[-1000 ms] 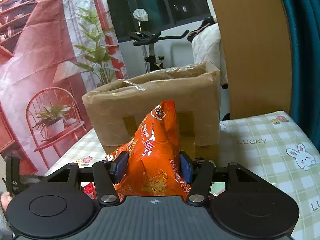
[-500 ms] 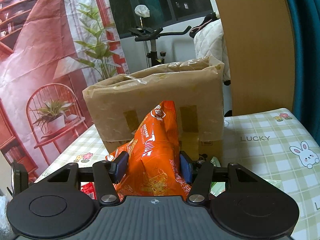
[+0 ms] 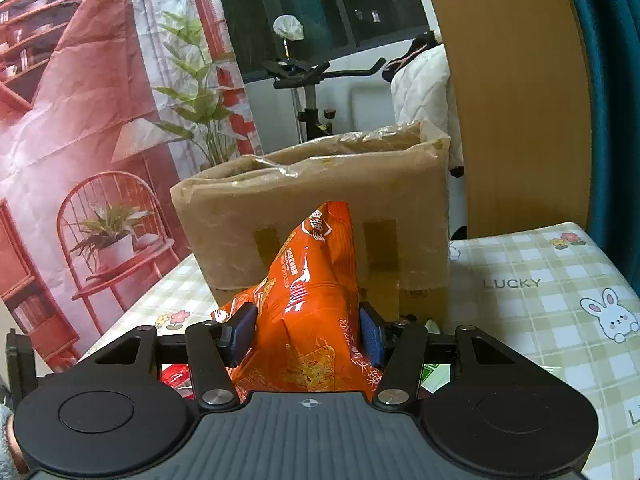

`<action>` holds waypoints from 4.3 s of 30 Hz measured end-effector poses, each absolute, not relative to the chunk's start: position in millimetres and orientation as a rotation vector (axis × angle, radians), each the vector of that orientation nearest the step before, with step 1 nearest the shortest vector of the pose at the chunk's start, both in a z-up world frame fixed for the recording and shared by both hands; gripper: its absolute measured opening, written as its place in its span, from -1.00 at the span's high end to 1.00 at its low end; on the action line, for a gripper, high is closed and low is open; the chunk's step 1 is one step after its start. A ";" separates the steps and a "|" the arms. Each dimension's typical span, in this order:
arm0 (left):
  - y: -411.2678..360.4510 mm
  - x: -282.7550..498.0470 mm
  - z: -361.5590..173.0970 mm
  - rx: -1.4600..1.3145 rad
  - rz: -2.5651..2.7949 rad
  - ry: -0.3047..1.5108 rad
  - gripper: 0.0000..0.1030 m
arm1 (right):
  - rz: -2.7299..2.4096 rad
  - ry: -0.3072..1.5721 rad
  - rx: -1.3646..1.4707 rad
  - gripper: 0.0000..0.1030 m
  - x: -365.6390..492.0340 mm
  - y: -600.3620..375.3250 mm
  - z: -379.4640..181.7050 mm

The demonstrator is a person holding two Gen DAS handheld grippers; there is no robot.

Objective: Organize snacks
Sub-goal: 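Grasp a red snack packet with the left tool while the right holds the orange bag, then carry the red packet and orange bag over the box and release both, then grasp another red packet with the left tool while the right returns to the pile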

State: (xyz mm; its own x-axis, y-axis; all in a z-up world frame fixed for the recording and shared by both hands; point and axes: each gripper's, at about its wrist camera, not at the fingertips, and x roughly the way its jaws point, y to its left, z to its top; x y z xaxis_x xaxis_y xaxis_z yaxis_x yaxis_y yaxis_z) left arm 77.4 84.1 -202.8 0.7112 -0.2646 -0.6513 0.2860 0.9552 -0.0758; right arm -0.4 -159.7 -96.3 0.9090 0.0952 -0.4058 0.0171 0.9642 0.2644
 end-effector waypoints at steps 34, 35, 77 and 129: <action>60.1 57.7 -216.1 0.119 -0.431 0.810 -0.32 | 0.043 0.424 0.291 0.01 -9.9 -160.6 -96.1; 57.2 57.6 -217.0 0.137 -0.431 0.804 -0.32 | 0.043 0.425 0.291 0.01 -9.1 -161.3 -96.2; 34.3 95.3 -39.4 0.029 -0.351 0.393 -0.02 | 0.014 0.171 0.210 0.01 17.4 -202.5 10.2; 5.6 89.8 -117.0 -0.011 -0.327 0.728 -0.31 | 0.064 0.409 0.267 -0.25 52.2 -155.8 -92.9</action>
State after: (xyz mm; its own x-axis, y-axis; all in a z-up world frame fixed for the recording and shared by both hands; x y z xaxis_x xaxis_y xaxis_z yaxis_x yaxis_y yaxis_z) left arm 89.8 5.6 -117.0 0.6980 -0.2975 -0.6513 0.2901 0.9491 -0.1227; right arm 52.2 -155.8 -92.9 0.9160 0.1152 -0.3843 -0.0082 0.9631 0.2691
